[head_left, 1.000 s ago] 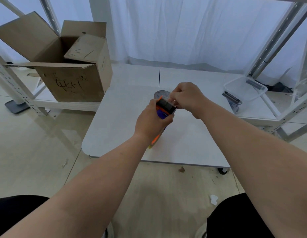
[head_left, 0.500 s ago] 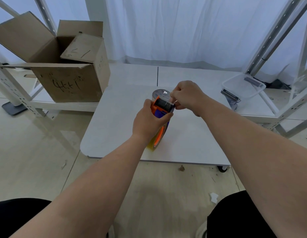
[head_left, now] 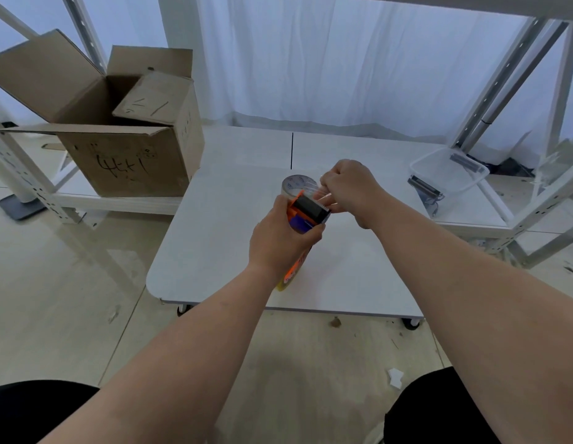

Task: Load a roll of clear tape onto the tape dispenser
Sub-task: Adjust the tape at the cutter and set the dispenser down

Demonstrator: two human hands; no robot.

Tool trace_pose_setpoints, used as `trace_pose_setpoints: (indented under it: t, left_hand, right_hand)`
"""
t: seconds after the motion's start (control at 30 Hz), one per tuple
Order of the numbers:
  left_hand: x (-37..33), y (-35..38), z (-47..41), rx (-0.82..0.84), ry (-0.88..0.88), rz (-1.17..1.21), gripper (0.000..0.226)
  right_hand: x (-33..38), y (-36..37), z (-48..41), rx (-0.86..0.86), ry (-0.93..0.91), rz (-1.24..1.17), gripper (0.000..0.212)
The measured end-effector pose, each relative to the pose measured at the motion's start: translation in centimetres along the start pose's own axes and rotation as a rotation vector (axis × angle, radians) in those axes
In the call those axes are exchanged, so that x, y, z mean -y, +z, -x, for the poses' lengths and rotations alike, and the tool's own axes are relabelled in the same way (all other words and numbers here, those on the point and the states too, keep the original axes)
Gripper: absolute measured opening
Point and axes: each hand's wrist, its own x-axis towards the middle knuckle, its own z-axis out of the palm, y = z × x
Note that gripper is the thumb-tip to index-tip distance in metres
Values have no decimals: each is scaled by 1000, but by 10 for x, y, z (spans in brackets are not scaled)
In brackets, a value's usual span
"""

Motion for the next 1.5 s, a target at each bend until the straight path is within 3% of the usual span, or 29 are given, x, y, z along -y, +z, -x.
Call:
trace_pose_setpoints:
  t: [0.1, 0.33, 0.73, 0.9, 1.03, 1.2, 1.37, 1.5]
  left_hand:
    - [1, -1, -1, 5, 20, 4, 48]
    - [7, -4, -3, 10, 38, 14, 49]
    - [-9, -12, -27, 91, 47, -290, 62]
    - [-6, -16, -17, 55, 43, -242, 60]
    - [-10, -14, -9, 49, 31, -154, 56]
    - [-11, -14, -6, 69, 27, -91, 54]
    - [-11, -13, -3, 72, 39, -72, 54]
    - [-13, -11, -4, 95, 28, -97, 54]
  right_hand:
    - [1, -2, 1, 23, 63, -77, 20]
    - [2, -4, 2, 21, 129, -240, 9]
    - [5, -3, -3, -27, -107, 104, 15]
    - [3, -13, -2, -81, -101, 68, 18]
    - [4, -8, 2, -98, -105, 21, 7]
    - [4, -3, 5, -82, -42, -43, 14]
    - [-5, -5, 1, 15, 39, -42, 20]
    - [1, -1, 0, -25, -47, 76, 15]
